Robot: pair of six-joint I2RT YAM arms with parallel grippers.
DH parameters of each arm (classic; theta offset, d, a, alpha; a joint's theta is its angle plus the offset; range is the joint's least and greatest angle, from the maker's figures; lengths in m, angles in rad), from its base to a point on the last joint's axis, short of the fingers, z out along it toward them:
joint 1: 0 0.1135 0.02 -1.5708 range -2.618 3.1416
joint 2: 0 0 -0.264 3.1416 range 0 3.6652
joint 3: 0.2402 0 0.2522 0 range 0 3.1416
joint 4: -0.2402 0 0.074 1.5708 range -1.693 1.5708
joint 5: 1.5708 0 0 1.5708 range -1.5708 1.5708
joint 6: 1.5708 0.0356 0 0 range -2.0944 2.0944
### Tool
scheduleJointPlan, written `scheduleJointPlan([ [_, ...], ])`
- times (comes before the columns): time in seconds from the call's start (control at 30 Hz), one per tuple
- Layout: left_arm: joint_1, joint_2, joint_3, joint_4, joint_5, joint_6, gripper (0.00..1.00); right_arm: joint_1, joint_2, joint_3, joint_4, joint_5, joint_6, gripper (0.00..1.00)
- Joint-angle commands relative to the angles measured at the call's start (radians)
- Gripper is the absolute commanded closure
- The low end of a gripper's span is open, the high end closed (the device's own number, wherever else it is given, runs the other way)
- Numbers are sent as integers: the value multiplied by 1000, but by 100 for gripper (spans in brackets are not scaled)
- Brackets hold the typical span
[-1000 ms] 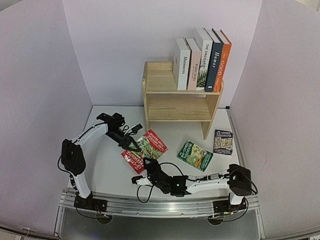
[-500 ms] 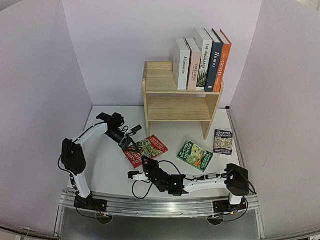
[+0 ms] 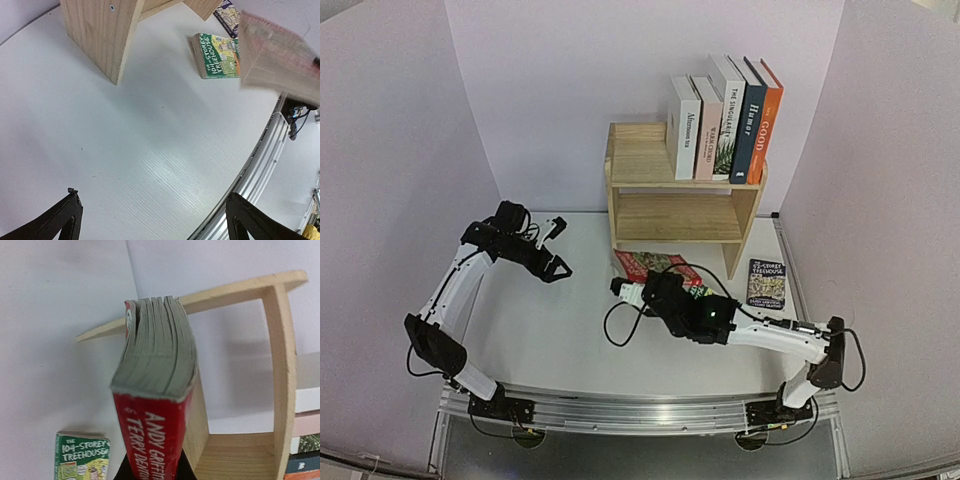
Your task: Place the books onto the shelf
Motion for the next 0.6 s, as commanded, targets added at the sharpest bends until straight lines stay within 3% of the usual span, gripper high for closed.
scheduleJointPlan([
  [0.0, -2, -24, -56, 44, -124, -27, 0, -89, -32, 148, -61, 75, -87, 100],
  [0.3, -2, -40, -72, 49, -134, -30, 0, -267, 137, 312, -20, 76, -281, 100],
  [0.43, -1, -44, -78, 52, -132, -32, 0, -323, 221, 298, 86, 61, -400, 100],
  [0.57, -2, -49, -87, 52, -131, -31, 0, -358, 277, 291, 109, -15, -412, 100],
])
